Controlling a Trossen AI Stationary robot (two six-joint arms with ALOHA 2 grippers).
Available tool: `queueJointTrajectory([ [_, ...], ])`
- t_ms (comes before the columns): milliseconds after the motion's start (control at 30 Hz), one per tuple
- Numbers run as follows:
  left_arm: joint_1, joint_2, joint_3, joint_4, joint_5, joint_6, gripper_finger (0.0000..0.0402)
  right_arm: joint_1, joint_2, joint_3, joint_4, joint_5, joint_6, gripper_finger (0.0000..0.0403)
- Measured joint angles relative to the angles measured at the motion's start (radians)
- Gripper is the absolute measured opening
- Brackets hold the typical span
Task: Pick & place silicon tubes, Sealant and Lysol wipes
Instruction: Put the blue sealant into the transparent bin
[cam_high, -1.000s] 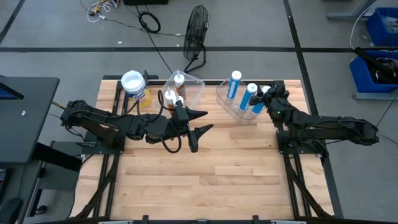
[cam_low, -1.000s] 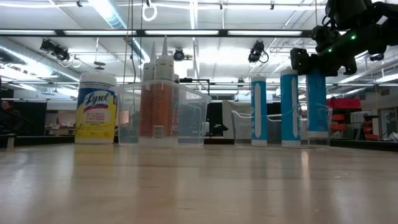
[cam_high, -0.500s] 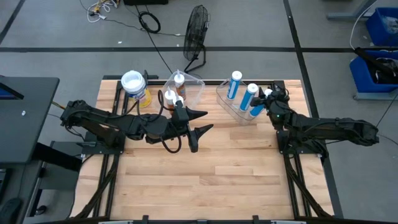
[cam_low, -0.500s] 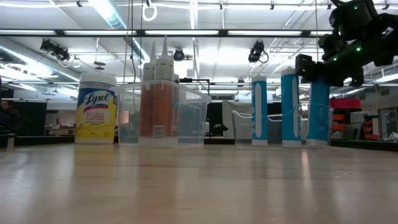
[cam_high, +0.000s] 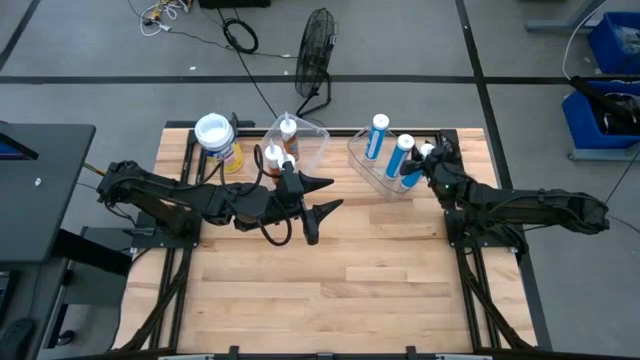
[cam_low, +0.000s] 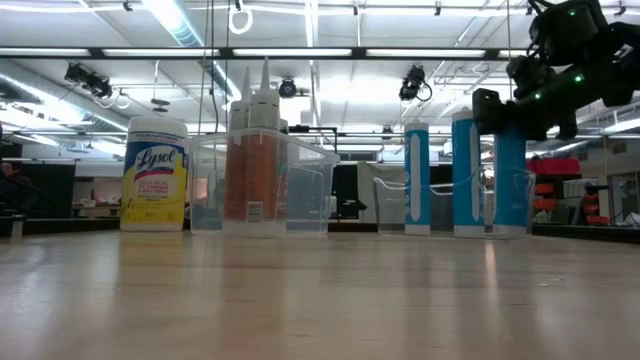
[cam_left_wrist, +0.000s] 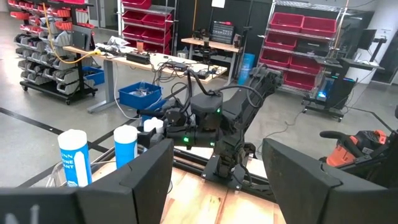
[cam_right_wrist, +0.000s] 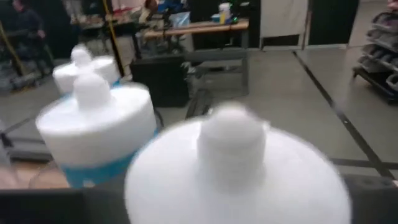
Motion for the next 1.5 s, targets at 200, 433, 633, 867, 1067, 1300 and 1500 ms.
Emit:
queueJointTrajectory([
  [200, 0.000, 0.000, 0.000, 0.000, 0.000, 0.000, 0.0250, 0.000, 0.001, -0.002, -0.004, -0.059, -0.022, 0.0245],
  [433, 0.000, 0.000, 0.000, 0.000, 0.000, 0.001, 0.0250, 0.010, 0.000, -0.002, 0.013, -0.060, -0.024, 0.0262],
  [633, 0.000, 0.000, 0.000, -0.011, 0.000, 0.000, 0.0250, 0.018, -0.006, -0.001, 0.027, -0.058, -0.032, 0.0263],
  [867, 0.000, 0.000, 0.000, -0.017, 0.000, 0.000, 0.0250, 0.018, -0.007, -0.001, 0.029, -0.027, -0.051, 0.0263],
  [1067, 0.000, 0.000, 0.000, -0.017, 0.000, 0.000, 0.0250, 0.018, -0.007, -0.001, 0.069, -0.024, -0.077, 0.0263],
  [1300, 0.000, 0.000, 0.000, -0.016, 0.000, -0.001, 0.0250, 0.018, -0.008, 0.023, 0.096, -0.006, -0.152, 0.0263],
  [1500, 0.000, 0.000, 0.000, -0.016, 0.000, -0.001, 0.0250, 0.018, -0.008, 0.061, 0.092, -0.005, -0.230, 0.0263],
])
